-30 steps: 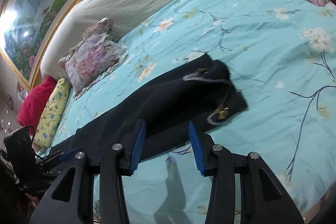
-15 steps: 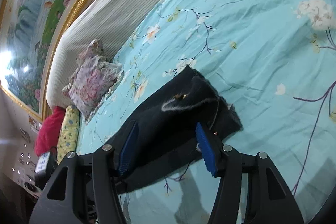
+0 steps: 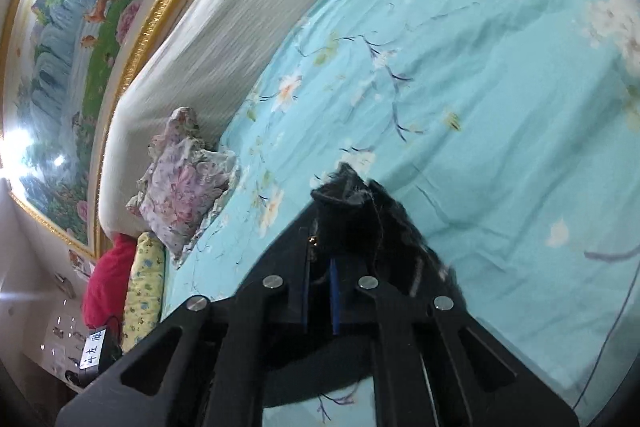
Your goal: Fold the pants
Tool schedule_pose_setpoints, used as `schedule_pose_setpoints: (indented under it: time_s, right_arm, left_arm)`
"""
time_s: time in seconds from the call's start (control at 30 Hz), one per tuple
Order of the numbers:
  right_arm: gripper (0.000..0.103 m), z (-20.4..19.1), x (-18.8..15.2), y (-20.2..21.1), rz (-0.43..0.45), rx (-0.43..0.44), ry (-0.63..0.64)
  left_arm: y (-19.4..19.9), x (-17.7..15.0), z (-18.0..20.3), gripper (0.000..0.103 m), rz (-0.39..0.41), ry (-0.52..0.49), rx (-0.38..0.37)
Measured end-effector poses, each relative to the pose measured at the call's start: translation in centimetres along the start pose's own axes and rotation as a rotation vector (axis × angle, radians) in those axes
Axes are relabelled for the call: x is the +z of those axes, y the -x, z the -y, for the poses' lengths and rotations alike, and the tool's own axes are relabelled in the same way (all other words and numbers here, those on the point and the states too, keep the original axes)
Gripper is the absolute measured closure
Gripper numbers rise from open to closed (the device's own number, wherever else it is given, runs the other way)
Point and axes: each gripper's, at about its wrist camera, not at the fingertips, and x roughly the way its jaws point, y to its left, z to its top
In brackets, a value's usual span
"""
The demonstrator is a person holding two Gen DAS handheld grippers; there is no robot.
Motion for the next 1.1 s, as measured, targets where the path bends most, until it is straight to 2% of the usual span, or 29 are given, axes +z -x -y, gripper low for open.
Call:
schedule_pose_setpoints:
  time_s: [0.07,0.17,0.23,0.33,0.53,0.6,0.73,0.83,0.9,1.1]
  right_arm:
    - [0.095,-0.8,0.4,0.6,0.019,0.006,0.035]
    - [0.095,-2.1,0.5,2.0,0.048,0.025,0.074]
    - [0.095,-1.7,0.2,2.7,0.046,0.023,0.072]
    - [0.095,-0.6,-0.7,2.9,0.03,-0.002,0.058]
    - [0.095,2.0,-2.0,2.1,-0.024,-0.061,0.016]
    - [0.095,2.3,-2.2,1.9,-0.033,-0.074,0.02]
    - [0.095,2.1,-2.4,2.3,-0.03,-0.103,0.045]
    - [0.095,2.0,-2.6,2.4,-0.041,-0.127,0.053]
    - [0.091,1.8,-2.6,2.7,-0.044,-0.147,0.055]
    - [0.074,1.3,-2.4,4.8,0.004,-0.197,0.069]
  left_arm:
    - [1.3,0.2,0.0,0.1,0.023,0.001,0.004]
    - [3.2,0.2,0.2,0.1,0.053,-0.008,-0.034]
    - [3.5,0.0,0.7,0.1,0.053,-0.026,-0.044]
    - [2.8,-0.4,1.5,0.099,0.033,-0.059,-0.04]
    - [0.1,-0.8,1.5,0.097,-0.024,-0.057,-0.057]
    - [-0.1,-1.0,1.6,0.09,-0.033,-0.056,-0.064]
    - [0.4,-0.4,1.2,0.086,-0.042,-0.04,-0.096]
    - [1.2,0.4,0.9,0.075,-0.034,-0.03,-0.125]
    - [1.9,0.9,0.6,0.064,-0.01,-0.023,-0.129]
    - [2.6,3.8,-0.9,0.061,0.03,0.023,-0.131]
